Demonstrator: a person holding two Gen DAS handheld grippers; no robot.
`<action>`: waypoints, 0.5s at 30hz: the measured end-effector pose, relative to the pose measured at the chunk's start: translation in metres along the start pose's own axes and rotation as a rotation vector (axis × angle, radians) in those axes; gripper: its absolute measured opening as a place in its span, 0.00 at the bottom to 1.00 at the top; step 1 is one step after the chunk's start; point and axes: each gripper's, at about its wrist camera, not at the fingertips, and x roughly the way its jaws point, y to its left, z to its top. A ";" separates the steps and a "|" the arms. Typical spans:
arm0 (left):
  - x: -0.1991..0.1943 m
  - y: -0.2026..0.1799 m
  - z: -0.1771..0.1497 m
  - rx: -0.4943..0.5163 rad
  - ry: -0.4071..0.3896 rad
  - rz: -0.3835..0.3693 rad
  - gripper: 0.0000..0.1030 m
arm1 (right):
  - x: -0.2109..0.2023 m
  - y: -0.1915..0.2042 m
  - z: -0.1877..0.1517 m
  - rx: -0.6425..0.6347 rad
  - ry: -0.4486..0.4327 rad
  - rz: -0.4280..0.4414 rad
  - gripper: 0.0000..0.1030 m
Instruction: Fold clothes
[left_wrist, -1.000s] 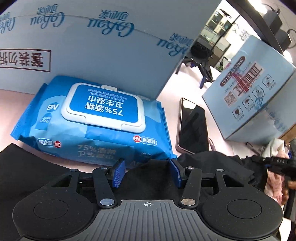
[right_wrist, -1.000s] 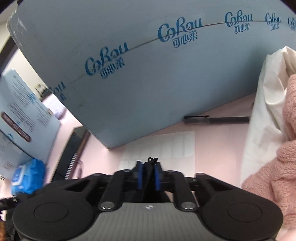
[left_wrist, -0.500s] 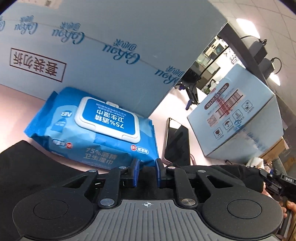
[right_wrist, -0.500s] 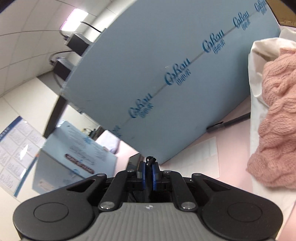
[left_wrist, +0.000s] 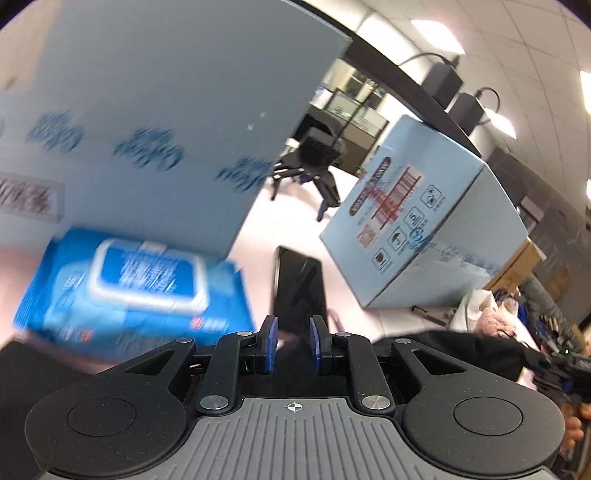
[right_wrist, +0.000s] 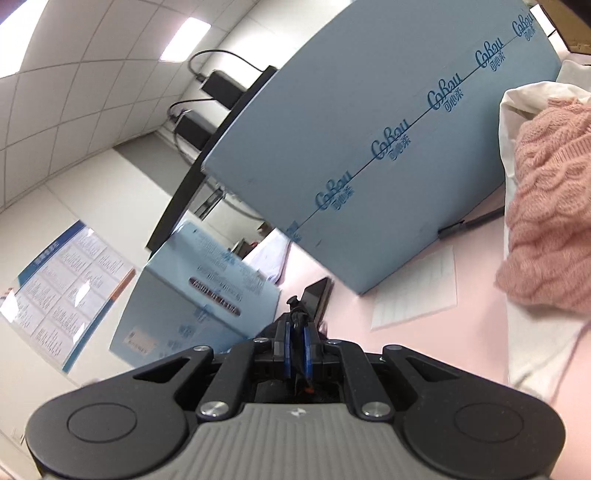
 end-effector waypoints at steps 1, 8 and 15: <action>0.011 -0.004 0.006 0.021 0.028 -0.008 0.17 | -0.006 0.001 -0.003 0.001 0.004 0.009 0.08; 0.095 -0.035 0.027 0.217 0.390 -0.032 0.17 | -0.047 -0.003 -0.030 -0.006 0.024 -0.047 0.08; 0.052 -0.044 -0.033 0.318 0.587 -0.122 0.17 | -0.065 -0.035 -0.049 0.074 -0.034 -0.179 0.05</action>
